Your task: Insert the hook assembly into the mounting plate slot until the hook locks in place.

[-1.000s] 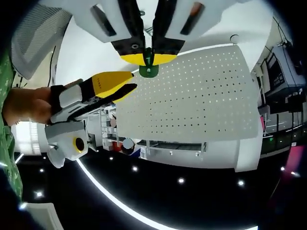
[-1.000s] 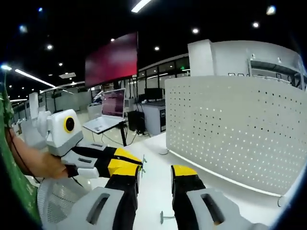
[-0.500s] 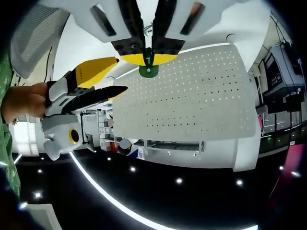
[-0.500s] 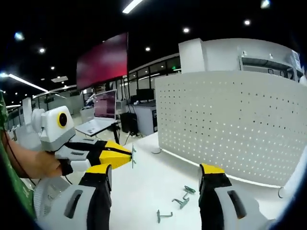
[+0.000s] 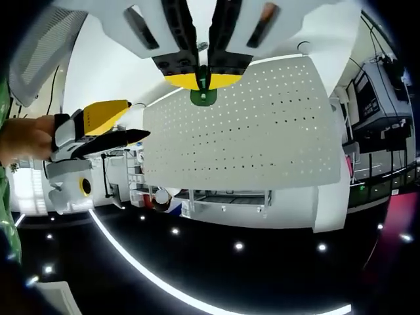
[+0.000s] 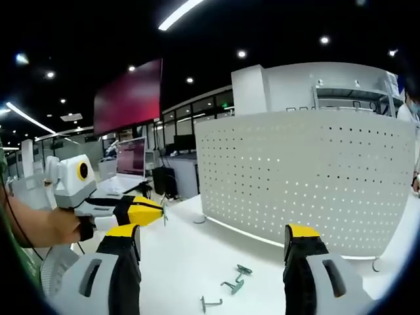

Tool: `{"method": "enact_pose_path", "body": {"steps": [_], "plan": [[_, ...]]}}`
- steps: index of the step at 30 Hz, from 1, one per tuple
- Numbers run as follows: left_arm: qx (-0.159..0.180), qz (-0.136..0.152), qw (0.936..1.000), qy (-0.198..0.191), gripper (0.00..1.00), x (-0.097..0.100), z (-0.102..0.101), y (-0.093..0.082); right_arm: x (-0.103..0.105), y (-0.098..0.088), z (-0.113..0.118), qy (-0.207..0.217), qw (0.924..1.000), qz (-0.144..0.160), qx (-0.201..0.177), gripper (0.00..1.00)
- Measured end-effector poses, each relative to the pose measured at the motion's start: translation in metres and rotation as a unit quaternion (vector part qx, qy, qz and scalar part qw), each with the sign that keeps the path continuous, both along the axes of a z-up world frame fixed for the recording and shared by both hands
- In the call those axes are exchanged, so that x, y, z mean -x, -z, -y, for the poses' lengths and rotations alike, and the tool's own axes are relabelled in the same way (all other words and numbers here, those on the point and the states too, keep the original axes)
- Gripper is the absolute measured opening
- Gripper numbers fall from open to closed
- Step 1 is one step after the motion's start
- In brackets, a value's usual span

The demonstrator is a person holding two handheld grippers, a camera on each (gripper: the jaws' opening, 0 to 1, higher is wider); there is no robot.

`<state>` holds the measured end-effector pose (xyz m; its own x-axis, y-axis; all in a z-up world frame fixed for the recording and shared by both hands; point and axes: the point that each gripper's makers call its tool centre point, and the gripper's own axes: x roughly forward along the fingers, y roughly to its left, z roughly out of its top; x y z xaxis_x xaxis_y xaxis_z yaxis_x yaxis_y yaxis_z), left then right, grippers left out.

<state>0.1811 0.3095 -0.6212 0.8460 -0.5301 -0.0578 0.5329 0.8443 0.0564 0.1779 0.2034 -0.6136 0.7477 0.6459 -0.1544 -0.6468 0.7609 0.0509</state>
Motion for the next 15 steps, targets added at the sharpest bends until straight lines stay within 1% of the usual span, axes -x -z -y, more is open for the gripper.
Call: {"method": "enact_pose_path", "body": {"steps": [5,8,10,12,14,15], "plan": [[0.001,0.012,0.9992,-0.039,0.04,-0.023,-0.025,-0.017,-0.003,-0.004,0.004,0.006,1.0,0.001,-0.006,0.92],[0.006,0.023,0.9974,-0.069,0.04,-0.04,-0.042,-0.032,-0.005,-0.009,0.007,0.008,0.9999,0.005,-0.005,0.92],[0.005,0.02,0.9955,-0.093,0.04,-0.052,-0.055,-0.037,-0.007,-0.013,0.008,0.009,0.9999,0.007,-0.007,0.92],[0.013,0.023,0.9945,-0.101,0.04,-0.06,-0.061,-0.044,-0.008,-0.016,0.009,0.009,0.9999,0.008,-0.008,0.91],[0.031,0.025,0.9928,-0.113,0.04,-0.07,-0.07,-0.052,-0.009,-0.019,0.01,0.01,0.9998,0.011,-0.01,0.91],[0.034,0.025,0.9922,-0.117,0.04,-0.074,-0.073,-0.055,-0.01,-0.021,0.01,0.01,0.9998,0.013,-0.011,0.91]]}}
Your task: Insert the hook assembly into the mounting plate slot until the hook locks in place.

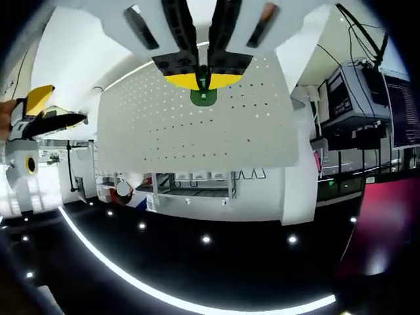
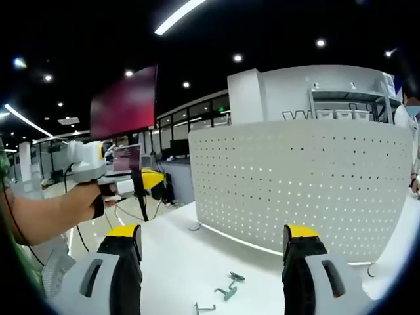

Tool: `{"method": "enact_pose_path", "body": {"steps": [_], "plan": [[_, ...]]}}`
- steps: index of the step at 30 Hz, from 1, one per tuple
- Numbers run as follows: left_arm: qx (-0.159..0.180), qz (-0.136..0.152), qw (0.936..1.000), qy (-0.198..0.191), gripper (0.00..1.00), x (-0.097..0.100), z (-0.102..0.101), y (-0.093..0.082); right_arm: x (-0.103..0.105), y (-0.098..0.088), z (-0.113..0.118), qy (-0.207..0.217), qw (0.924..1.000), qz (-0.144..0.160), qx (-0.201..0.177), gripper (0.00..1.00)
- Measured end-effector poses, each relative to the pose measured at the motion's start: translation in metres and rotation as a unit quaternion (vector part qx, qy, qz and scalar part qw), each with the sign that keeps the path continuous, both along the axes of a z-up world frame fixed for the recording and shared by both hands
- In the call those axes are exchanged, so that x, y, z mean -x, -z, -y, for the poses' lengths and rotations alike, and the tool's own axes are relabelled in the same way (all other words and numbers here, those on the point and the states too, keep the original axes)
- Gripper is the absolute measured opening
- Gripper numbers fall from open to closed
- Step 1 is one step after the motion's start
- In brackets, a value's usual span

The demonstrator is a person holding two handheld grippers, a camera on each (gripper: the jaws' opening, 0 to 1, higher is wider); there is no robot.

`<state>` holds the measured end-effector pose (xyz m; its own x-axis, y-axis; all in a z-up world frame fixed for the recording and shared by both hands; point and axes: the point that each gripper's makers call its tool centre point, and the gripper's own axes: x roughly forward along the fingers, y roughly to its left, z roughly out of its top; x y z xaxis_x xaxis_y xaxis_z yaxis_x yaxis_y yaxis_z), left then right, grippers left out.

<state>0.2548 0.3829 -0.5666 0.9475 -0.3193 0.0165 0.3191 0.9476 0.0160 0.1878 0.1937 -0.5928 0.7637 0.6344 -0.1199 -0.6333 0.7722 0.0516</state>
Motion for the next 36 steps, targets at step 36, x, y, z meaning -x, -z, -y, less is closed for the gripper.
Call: {"method": "enact_pose_path", "body": {"steps": [36], "plan": [[0.042,0.088,0.9908,-0.094,0.04,-0.128,-0.044,-0.065,-0.026,-0.001,0.019,0.011,0.9999,-0.009,0.007,0.88]]}}
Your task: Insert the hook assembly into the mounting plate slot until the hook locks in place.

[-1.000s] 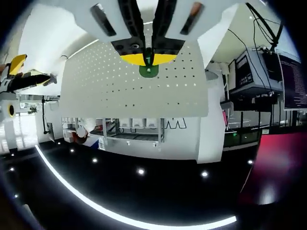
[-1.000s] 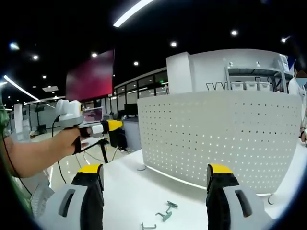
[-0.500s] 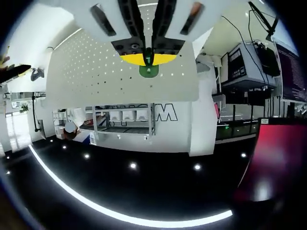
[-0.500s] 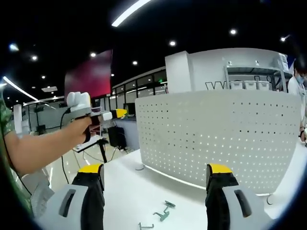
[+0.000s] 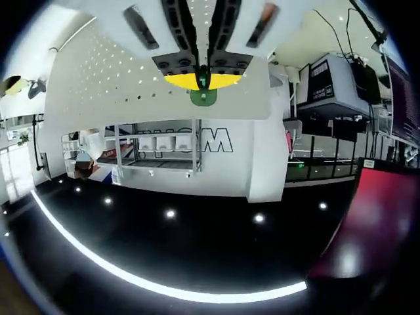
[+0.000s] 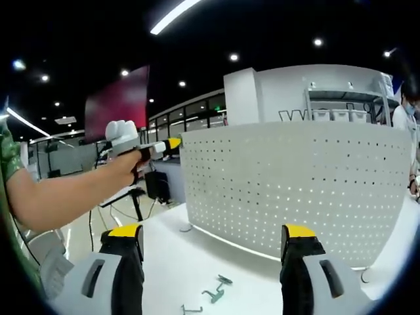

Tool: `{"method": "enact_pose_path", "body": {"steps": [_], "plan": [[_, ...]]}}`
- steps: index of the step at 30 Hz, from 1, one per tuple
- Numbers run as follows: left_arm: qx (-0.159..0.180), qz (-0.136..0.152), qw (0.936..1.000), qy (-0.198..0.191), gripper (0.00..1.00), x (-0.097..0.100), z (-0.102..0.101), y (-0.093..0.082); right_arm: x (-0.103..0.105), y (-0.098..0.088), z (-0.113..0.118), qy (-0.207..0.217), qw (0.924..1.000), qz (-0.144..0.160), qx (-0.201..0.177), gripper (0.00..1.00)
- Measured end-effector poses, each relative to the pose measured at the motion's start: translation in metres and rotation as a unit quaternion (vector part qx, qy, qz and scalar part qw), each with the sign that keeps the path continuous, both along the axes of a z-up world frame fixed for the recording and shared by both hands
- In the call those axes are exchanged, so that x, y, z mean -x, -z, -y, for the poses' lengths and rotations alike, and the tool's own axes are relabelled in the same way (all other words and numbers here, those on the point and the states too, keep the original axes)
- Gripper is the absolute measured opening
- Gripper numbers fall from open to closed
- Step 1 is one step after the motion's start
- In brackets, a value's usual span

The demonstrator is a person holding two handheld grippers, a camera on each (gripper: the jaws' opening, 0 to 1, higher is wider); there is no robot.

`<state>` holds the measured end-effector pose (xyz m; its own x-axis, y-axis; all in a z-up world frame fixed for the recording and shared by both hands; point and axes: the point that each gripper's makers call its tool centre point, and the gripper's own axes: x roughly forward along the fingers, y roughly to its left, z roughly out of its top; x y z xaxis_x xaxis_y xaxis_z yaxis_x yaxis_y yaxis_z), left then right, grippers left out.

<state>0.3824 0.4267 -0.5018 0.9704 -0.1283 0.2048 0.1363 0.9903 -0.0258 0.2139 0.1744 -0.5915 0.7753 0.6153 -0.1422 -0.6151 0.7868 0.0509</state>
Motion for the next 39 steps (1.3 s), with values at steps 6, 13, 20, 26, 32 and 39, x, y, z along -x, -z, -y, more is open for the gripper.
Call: {"method": "enact_pose_path", "body": {"steps": [6,13,20,26,32,39], "plan": [[0.002,0.005,0.9999,-0.009,0.04,-0.015,-0.007,0.003,-0.007,0.002,0.002,0.003,1.0,-0.004,0.003,0.87],[0.0,0.002,0.9999,-0.017,0.04,-0.024,-0.012,0.008,-0.011,0.001,0.002,0.005,1.0,-0.006,0.001,0.87],[-0.004,-0.001,0.9998,-0.017,0.04,-0.032,-0.014,0.011,-0.013,0.002,0.005,0.011,0.9999,-0.009,0.002,0.87],[-0.009,0.0,0.9999,-0.013,0.04,-0.037,-0.011,0.013,-0.014,0.004,0.002,0.011,0.9999,-0.012,0.004,0.86],[-0.012,0.001,0.9998,-0.014,0.03,-0.04,-0.013,0.013,-0.015,0.007,0.001,0.01,0.9998,-0.017,0.008,0.86],[-0.016,0.004,0.9997,-0.018,0.03,-0.041,-0.017,0.013,-0.015,0.007,0.0,0.01,0.9997,-0.019,0.009,0.85]]}}
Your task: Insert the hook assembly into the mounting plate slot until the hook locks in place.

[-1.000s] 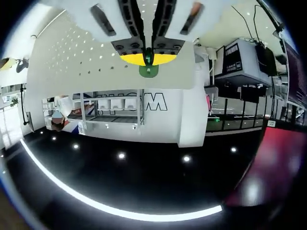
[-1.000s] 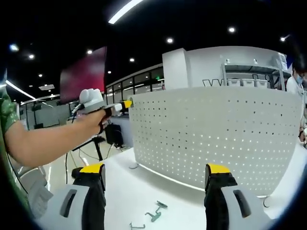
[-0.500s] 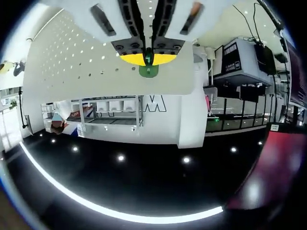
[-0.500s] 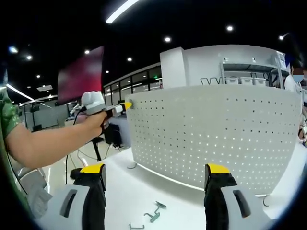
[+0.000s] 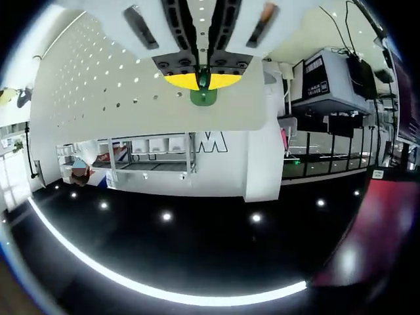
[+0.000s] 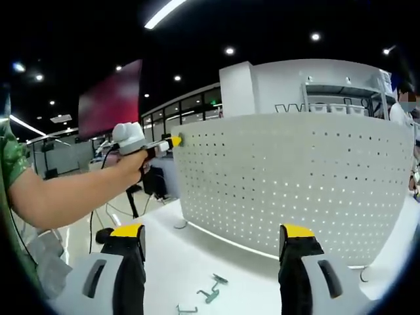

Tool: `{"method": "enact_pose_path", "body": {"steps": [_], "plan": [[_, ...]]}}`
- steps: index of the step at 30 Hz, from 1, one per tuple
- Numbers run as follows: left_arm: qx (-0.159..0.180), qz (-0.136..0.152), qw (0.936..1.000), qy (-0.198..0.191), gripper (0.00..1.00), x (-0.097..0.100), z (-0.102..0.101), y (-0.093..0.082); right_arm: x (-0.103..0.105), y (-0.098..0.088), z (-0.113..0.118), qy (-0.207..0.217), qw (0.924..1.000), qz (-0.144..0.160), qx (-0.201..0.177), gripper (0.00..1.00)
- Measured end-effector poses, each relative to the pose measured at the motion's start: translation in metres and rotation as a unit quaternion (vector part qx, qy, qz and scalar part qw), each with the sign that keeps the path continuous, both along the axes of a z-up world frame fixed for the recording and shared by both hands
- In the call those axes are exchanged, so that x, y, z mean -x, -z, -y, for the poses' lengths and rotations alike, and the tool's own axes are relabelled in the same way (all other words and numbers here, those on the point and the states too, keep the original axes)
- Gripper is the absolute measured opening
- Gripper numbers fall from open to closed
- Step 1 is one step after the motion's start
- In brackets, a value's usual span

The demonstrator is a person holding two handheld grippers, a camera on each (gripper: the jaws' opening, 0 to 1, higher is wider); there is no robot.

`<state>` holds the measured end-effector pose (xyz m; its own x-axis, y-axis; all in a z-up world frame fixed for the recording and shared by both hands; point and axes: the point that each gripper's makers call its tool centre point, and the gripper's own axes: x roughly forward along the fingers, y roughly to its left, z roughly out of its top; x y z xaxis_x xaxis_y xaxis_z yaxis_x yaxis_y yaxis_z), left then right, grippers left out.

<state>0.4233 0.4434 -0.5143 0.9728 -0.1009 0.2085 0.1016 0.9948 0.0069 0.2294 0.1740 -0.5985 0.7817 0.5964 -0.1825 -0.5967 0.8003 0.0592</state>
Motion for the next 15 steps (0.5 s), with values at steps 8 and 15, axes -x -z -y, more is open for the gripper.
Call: {"method": "enact_pose_path", "body": {"steps": [8,15], "plan": [[0.002,0.002,1.0,0.001,0.03,-0.0003,-0.0015,0.0004,0.0002,0.0011,-0.0029,-0.004,1.0,-0.003,0.003,0.85],[0.001,-0.003,1.0,0.0,0.03,-0.004,-0.0011,0.005,-0.0008,0.0009,-0.0012,-0.002,1.0,-0.004,0.006,0.84]]}}
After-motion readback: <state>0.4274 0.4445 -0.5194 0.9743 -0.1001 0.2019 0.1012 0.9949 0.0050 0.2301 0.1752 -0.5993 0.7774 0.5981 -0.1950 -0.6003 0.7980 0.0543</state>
